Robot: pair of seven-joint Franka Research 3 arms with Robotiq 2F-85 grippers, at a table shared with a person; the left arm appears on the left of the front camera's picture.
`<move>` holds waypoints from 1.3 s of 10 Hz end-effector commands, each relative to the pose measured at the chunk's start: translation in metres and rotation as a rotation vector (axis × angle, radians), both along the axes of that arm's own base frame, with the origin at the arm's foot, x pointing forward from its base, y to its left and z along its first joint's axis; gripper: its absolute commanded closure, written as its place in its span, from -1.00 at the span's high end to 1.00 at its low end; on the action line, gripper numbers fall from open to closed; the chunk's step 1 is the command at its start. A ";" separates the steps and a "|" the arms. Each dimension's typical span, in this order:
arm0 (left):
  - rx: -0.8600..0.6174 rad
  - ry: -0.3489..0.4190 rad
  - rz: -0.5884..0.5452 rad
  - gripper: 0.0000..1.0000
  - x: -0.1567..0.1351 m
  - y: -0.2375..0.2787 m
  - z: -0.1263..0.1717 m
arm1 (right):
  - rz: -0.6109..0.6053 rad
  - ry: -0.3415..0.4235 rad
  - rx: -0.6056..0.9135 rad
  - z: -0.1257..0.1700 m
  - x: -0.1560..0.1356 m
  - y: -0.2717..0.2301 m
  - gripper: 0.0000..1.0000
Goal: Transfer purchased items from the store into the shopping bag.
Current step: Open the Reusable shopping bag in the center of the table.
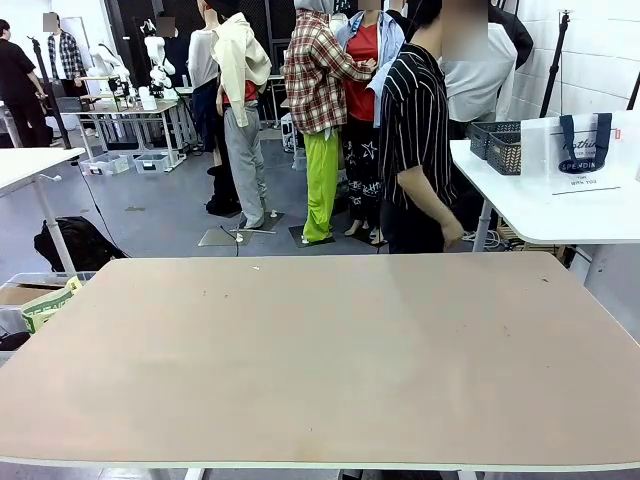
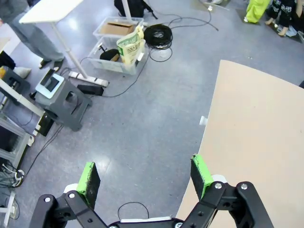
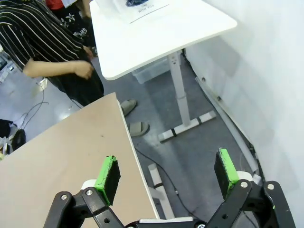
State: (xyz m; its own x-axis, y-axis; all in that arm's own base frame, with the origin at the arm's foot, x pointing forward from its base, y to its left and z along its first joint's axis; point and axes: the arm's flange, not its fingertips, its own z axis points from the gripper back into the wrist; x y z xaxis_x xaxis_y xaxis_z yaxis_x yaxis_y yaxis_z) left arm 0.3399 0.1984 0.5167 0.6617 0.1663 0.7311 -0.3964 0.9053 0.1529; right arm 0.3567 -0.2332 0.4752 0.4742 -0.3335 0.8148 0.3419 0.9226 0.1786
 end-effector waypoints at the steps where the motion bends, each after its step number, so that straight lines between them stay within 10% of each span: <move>1: 0.016 0.007 -0.010 1.00 -0.002 0.001 0.001 | 0.007 0.016 -0.005 0.003 -0.001 0.002 1.00; 13: 0.016 0.007 -0.010 1.00 -0.002 0.001 0.001 | 0.007 0.016 -0.005 0.003 -0.001 0.002 1.00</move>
